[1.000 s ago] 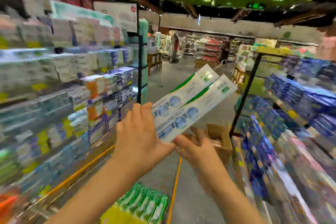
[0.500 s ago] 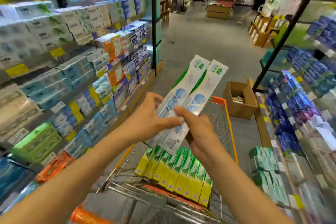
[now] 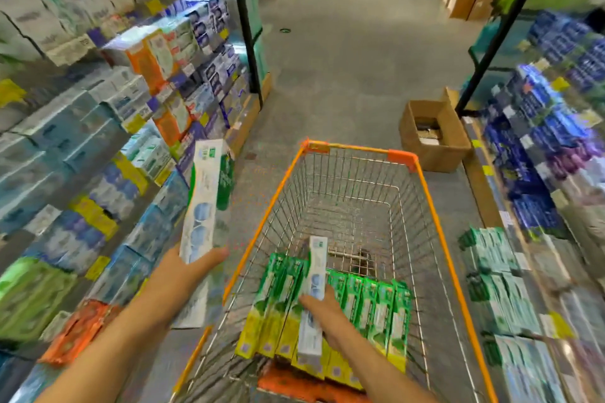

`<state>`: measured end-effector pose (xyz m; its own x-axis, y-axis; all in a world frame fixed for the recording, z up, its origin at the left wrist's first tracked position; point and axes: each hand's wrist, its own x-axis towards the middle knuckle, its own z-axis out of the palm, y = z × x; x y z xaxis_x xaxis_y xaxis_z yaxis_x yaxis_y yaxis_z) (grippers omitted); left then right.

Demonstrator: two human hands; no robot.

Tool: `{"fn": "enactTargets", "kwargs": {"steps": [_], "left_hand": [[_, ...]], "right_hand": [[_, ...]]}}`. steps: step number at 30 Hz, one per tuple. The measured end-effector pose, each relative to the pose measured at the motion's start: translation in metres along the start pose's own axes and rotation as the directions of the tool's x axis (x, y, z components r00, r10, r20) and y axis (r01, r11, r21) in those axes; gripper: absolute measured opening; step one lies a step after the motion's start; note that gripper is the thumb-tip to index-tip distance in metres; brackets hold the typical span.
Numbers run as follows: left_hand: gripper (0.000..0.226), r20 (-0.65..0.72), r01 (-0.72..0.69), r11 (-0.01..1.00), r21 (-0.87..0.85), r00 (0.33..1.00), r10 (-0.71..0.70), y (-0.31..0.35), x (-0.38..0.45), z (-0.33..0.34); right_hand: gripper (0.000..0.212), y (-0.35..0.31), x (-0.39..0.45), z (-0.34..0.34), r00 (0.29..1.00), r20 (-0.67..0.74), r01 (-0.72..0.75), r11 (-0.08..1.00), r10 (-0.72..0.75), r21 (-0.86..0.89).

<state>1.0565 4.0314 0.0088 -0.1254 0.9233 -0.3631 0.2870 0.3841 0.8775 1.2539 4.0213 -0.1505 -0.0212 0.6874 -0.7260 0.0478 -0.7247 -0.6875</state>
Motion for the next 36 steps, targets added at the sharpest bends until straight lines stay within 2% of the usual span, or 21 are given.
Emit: {"fn": "enactTargets", "kwargs": {"steps": [2, 5, 7, 11, 17, 20, 22, 24, 25, 26, 27, 28, 31, 32, 34, 35, 36], "left_hand": [[0.057, -0.027, 0.028, 0.998, 0.064, 0.999, -0.026, -0.007, 0.015, 0.005], [0.035, 0.032, 0.035, 0.997, 0.066, 0.999, -0.037, -0.023, 0.024, 0.020], [0.035, 0.106, 0.044, 0.995, 0.091, 0.993, -0.054, -0.036, 0.025, 0.027], [0.037, 0.124, 0.066, 0.991, 0.120, 0.989, -0.081, -0.062, 0.029, 0.024], [0.030, 0.076, 0.108, 0.994, 0.029, 0.991, -0.110, -0.081, 0.033, 0.019], [0.033, 0.083, 0.123, 0.992, 0.020, 0.989, -0.124, -0.083, 0.035, 0.023], [0.038, 0.075, 0.127, 0.991, 0.039, 0.989, -0.130, -0.086, 0.038, 0.027], [0.040, 0.086, 0.116, 0.991, 0.064, 0.989, -0.121, -0.085, 0.041, 0.034], [0.041, 0.108, 0.105, 0.992, 0.067, 0.988, -0.112, -0.085, 0.044, 0.039], [0.045, 0.137, 0.089, 0.994, 0.067, 0.986, -0.097, -0.082, 0.044, 0.047], [0.048, 0.167, 0.067, 0.996, 0.066, 0.983, -0.078, -0.081, 0.045, 0.055], [0.051, 0.187, 0.039, 0.996, 0.075, 0.981, -0.053, -0.079, 0.044, 0.064], [0.055, 0.232, -0.023, 0.992, 0.121, 0.973, -0.005, -0.077, 0.043, 0.086], [0.060, 0.269, -0.032, 0.988, 0.150, 0.963, -0.010, -0.078, 0.043, 0.090], [0.084, 0.335, -0.037, 0.971, 0.237, 0.941, -0.046, -0.084, 0.044, 0.091], [0.097, 0.342, -0.024, 0.961, 0.275, 0.937, -0.074, -0.087, 0.044, 0.088], [0.101, 0.329, -0.004, 0.956, 0.294, 0.939, -0.098, -0.089, 0.044, 0.084]], "right_hand": [[0.075, 0.014, 0.023, 0.011, 0.997, 0.026, -0.073, 0.994, 0.076, -0.081], [0.080, 0.034, 0.051, 0.026, 0.990, 0.000, -0.141, 0.987, 0.142, -0.082], [0.080, 0.048, 0.069, 0.038, 0.992, -0.060, -0.112, 0.992, 0.109, -0.064], [0.080, 0.054, 0.087, 0.060, 0.992, -0.119, -0.045, 0.993, 0.033, -0.105], [0.073, 0.043, 0.089, 0.071, 0.993, -0.049, -0.116, 0.908, 0.105, -0.402], [0.072, 0.030, 0.081, 0.054, 0.993, 0.021, -0.089, 0.844, 0.118, -0.528], [0.066, 0.010, 0.070, 0.041, 0.999, -0.046, -0.041, 0.877, 0.021, -0.478], [0.055, -0.015, 0.050, 0.032, 0.997, -0.064, 0.037, 0.980, -0.050, -0.195], [0.049, -0.032, 0.035, 0.031, 0.997, 0.034, 0.062, 0.998, -0.062, 0.003], [0.047, -0.047, 0.021, 0.032, 0.986, 0.147, 0.068, 0.992, -0.084, 0.110], [0.046, -0.057, 0.010, 0.032, 0.969, 0.215, 0.103, 0.990, -0.123, 0.100], [0.046, -0.064, 0.003, 0.033, 0.960, 0.223, 0.167, 0.986, -0.168, 0.024], [0.036, -0.066, -0.003, 0.029, 0.962, 0.114, 0.264, 0.953, -0.248, -0.151], [0.026, -0.064, -0.003, 0.024, 0.965, 0.094, 0.257, 0.956, -0.246, -0.142], [0.009, -0.055, 0.000, 0.014, 0.977, 0.048, 0.212, 0.972, -0.208, -0.101], [0.008, -0.049, 0.004, 0.009, 0.986, 0.021, 0.168, 0.981, -0.167, -0.094], [0.012, -0.041, 0.011, 0.005, 0.994, -0.007, 0.112, 0.988, -0.113, -0.105]]}}
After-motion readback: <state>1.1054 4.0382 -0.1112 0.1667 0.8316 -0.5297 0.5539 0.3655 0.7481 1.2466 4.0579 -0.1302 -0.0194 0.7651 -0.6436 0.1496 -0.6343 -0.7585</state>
